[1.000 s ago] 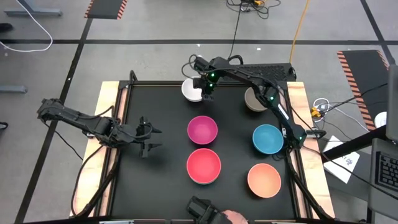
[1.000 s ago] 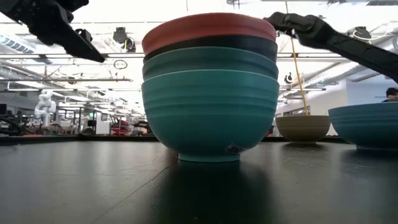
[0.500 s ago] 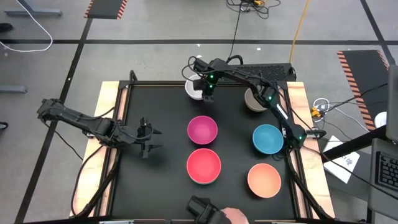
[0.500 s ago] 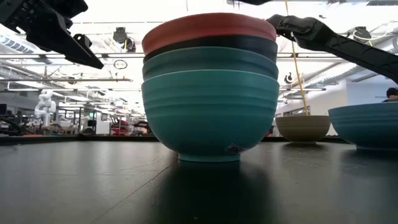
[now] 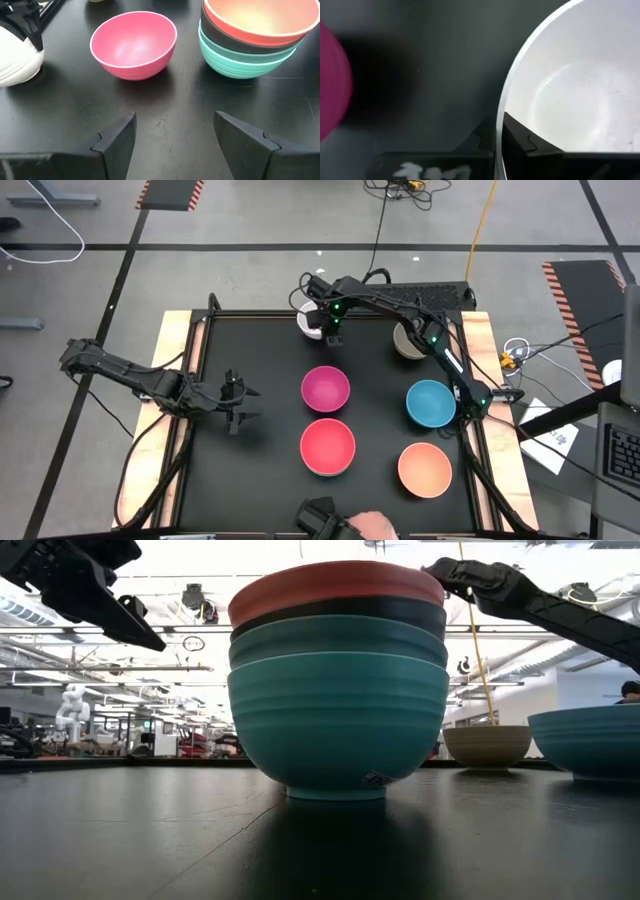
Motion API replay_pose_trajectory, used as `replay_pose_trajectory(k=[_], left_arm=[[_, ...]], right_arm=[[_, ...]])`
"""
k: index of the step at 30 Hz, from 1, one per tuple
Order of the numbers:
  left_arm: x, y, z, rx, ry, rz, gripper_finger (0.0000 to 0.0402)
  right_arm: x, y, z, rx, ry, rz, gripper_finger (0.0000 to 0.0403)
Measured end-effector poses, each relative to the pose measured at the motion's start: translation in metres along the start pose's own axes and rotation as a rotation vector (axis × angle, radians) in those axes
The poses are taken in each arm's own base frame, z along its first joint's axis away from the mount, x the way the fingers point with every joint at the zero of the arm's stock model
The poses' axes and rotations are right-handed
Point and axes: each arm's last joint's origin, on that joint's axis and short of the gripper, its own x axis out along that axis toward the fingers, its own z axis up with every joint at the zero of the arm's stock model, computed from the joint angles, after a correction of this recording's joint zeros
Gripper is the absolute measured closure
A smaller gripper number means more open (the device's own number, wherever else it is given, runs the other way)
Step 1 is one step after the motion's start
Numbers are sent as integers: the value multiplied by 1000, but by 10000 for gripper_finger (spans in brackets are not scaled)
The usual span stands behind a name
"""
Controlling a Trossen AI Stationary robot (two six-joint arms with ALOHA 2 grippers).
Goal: Nest bowls inside each other
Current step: Stack the white bowl on the orange bowl
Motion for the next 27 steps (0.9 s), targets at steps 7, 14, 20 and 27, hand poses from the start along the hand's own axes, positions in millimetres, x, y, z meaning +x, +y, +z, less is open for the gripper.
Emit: replay_pose_trajectory(k=[7,14,20,27], left_arm=[[0,0,0,-42,1,-4,133],[-1,-3,-1,-41,1,-22,133],[-1,-5,-1,-45,1,-30,133],[-1,-5,-1,-44,0,-27,133]], right_arm=[[-15,12,11,-45,6,-81,403],[-64,36,28,-71,-115,-132,403],[-91,67,41,-80,-154,-137,403],[-91,107,56,-123,-89,-117,403]])
